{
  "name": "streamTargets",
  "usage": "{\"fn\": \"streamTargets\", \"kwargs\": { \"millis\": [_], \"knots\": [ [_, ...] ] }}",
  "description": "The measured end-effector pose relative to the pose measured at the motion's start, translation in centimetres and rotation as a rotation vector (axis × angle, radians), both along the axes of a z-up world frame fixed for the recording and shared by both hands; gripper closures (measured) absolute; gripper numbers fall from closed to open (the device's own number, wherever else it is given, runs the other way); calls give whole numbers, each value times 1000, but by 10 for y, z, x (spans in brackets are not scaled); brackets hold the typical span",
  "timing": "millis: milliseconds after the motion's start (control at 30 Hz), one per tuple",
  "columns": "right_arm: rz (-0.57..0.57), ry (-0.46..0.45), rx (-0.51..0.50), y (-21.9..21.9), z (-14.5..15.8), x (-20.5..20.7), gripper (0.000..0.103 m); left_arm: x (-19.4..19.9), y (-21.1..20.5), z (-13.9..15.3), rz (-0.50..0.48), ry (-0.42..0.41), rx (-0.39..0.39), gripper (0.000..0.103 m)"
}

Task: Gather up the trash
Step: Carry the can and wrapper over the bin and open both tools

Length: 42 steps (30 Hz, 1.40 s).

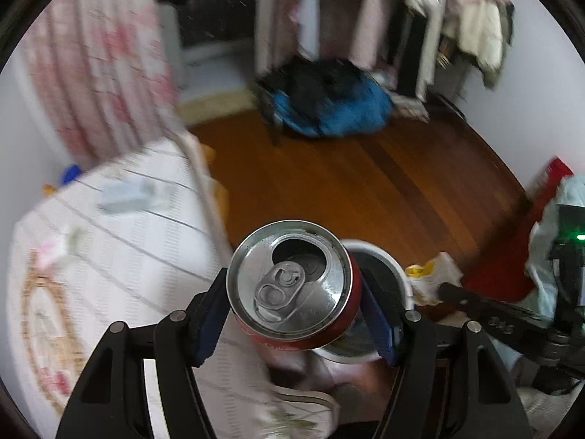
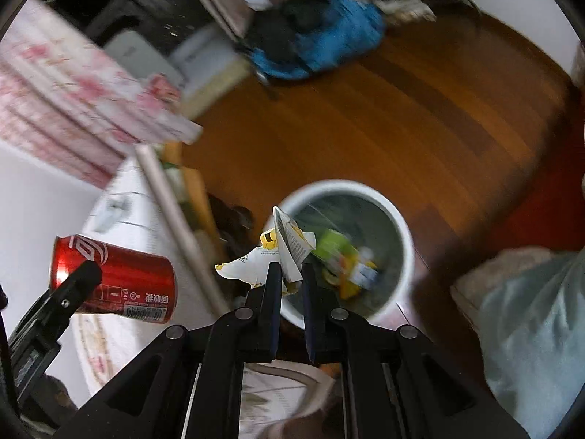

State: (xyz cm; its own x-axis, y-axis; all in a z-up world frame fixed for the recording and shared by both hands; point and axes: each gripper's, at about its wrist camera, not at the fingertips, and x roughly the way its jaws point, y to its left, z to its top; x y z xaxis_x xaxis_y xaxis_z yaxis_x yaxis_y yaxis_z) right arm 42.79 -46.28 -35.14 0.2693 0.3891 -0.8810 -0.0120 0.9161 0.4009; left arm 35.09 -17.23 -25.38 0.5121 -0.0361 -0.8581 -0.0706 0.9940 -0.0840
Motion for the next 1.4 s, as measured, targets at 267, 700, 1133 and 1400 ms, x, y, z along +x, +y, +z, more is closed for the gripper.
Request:
{"fn": "streamTargets", "kwargs": {
  "millis": [267,700,1133,1400],
  "knots": [
    [-21,172,-67,-27,-100,28,92,47,-36,-78,-100,167,-60,37],
    [59,231,-285,-3,-148,39,10,61,-45,-119,-53,263,3,7],
    [46,154,-370,-10,-97,21,1,45,-35,-101,-19,227,58,6],
    [24,78,-343,-15,-35,-3,1,27,-33,-56,-13,161,58,6]
  ]
}}
